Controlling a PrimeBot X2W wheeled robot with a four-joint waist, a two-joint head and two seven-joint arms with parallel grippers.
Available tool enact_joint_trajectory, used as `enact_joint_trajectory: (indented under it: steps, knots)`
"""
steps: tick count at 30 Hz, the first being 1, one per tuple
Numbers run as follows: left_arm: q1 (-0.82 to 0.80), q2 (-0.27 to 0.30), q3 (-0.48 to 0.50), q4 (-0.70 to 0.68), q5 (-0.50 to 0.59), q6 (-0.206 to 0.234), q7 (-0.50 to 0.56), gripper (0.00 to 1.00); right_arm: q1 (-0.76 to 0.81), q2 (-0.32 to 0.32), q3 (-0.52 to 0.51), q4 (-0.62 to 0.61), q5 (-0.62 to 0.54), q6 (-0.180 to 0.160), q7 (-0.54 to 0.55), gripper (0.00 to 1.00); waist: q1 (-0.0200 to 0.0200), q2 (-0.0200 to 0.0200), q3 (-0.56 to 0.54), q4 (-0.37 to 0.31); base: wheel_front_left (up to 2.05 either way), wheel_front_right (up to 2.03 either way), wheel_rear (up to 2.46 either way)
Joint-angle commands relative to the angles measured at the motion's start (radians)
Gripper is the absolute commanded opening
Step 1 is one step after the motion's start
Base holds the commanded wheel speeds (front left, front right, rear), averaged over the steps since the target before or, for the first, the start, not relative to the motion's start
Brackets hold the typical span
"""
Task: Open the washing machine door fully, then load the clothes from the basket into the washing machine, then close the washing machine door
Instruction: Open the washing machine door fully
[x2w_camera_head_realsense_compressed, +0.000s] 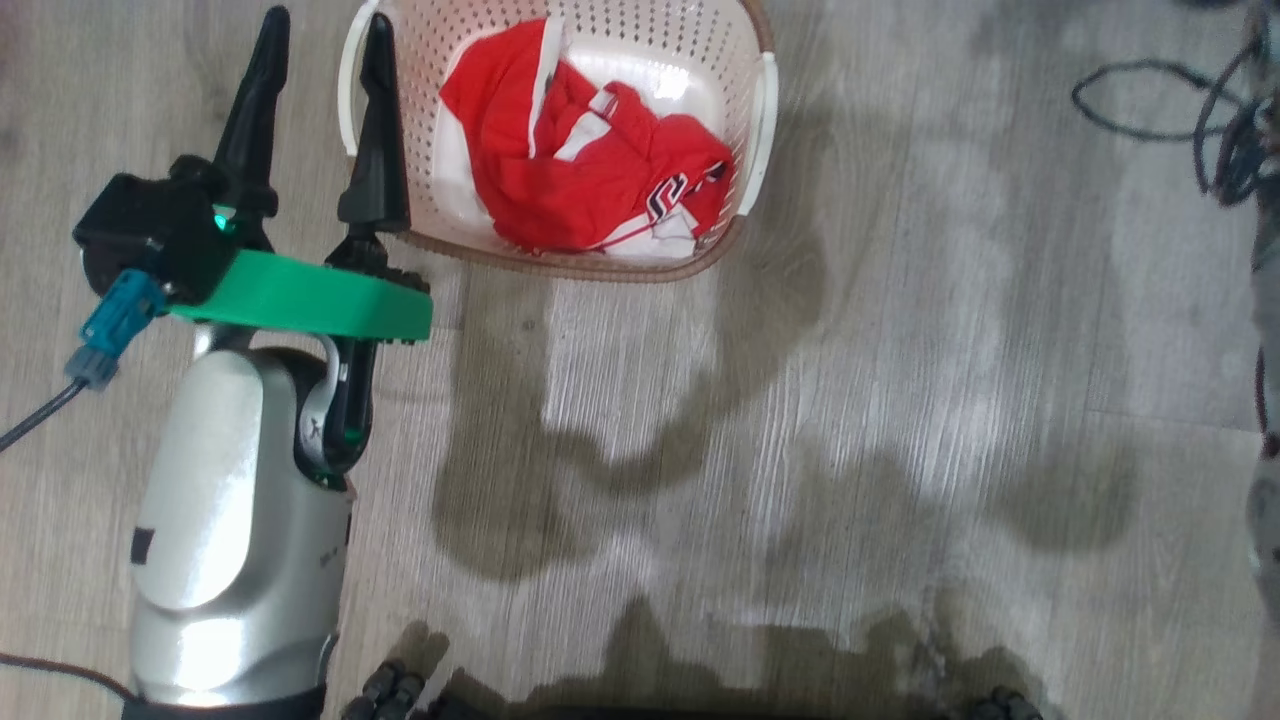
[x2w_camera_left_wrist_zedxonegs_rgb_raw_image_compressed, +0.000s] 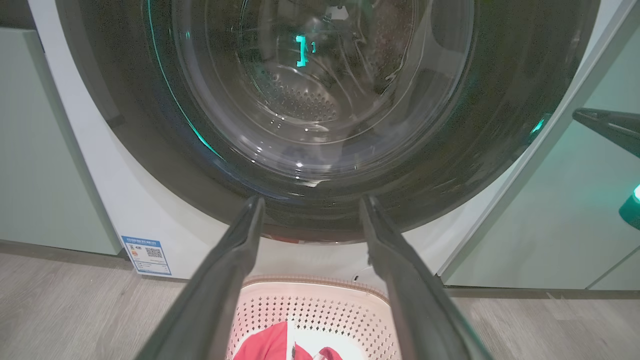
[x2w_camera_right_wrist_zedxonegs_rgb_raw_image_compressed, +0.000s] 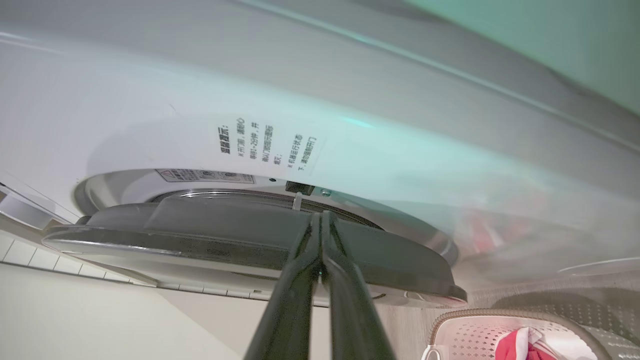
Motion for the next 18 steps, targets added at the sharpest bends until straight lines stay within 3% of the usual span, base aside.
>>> enact_joint_trajectory:
  steps: [1, 18]
  knots:
    - [-0.016, 0.018, 0.021, -0.037, -0.003, 0.005, -0.009, 1.00, -0.046, 0.002, 0.015, -0.023, -0.008, 0.000, 0.014, 0.00, -0.0001, 0.0000, 0.020, 0.011, 0.00, 0.00, 0.00]
    - [-0.045, 0.018, -0.002, -0.039, -0.023, 0.013, -0.009, 1.00, -0.253, 0.044, 0.058, 0.110, -0.061, 0.000, 0.060, 0.00, -0.0001, 0.0000, 0.074, 0.051, 0.00, 0.00, 0.00]
